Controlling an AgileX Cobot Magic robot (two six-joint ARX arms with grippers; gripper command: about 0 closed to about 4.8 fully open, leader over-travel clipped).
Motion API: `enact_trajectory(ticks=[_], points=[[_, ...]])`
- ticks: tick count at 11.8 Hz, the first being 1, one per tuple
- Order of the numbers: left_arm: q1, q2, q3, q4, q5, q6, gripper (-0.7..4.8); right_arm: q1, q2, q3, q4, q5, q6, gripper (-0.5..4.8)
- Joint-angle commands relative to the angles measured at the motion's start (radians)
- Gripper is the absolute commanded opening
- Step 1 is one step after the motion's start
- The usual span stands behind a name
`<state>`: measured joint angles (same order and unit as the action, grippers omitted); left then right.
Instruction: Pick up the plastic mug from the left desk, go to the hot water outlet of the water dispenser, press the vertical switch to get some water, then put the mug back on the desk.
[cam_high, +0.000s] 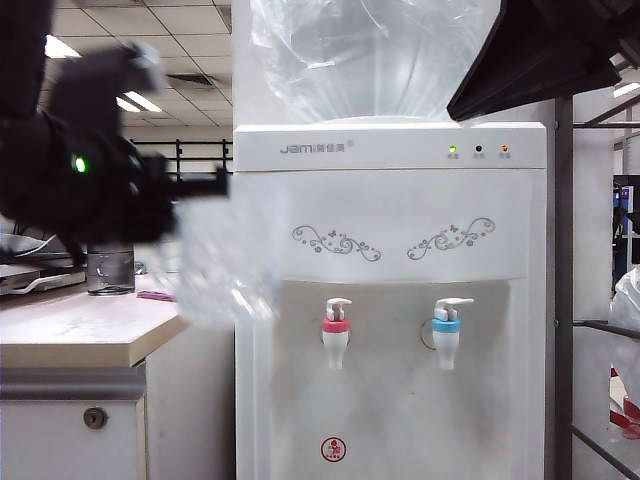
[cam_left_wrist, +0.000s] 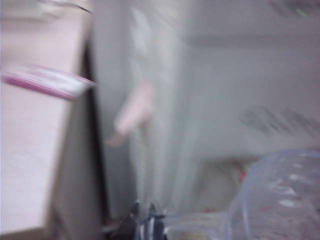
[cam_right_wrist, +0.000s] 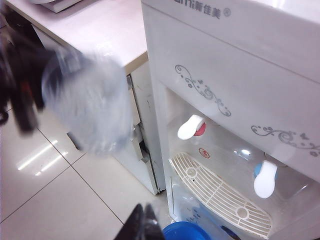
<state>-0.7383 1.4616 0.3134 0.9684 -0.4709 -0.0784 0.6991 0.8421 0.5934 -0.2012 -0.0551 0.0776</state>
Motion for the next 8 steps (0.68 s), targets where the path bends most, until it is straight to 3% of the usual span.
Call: enact_trajectory(ticks=[1, 3, 5, 8], points=[[0.003, 0.046, 0.002, -0.003, 0.162, -0.001, -0.05, 0.000, -0.003, 0.006, 0.011, -0.003, 0.000, -0.01], [0.005, 0.088, 0.002, -0.002, 0.196, -0.001, -0.05, -0.001, -0.003, 0.006, 0.011, -0.002, 0.000, -0.01], [0.006, 0.139, 0.002, 0.006, 0.291, -0.001, -0.05, -0.001, -0.003, 0.006, 0.011, 0.000, 0.000, -0.02], [0.006, 0.201, 0.002, 0.011, 0.507, -0.001, -0.05, -0.001, -0.003, 0.006, 0.011, 0.011, -0.002, -0.01]])
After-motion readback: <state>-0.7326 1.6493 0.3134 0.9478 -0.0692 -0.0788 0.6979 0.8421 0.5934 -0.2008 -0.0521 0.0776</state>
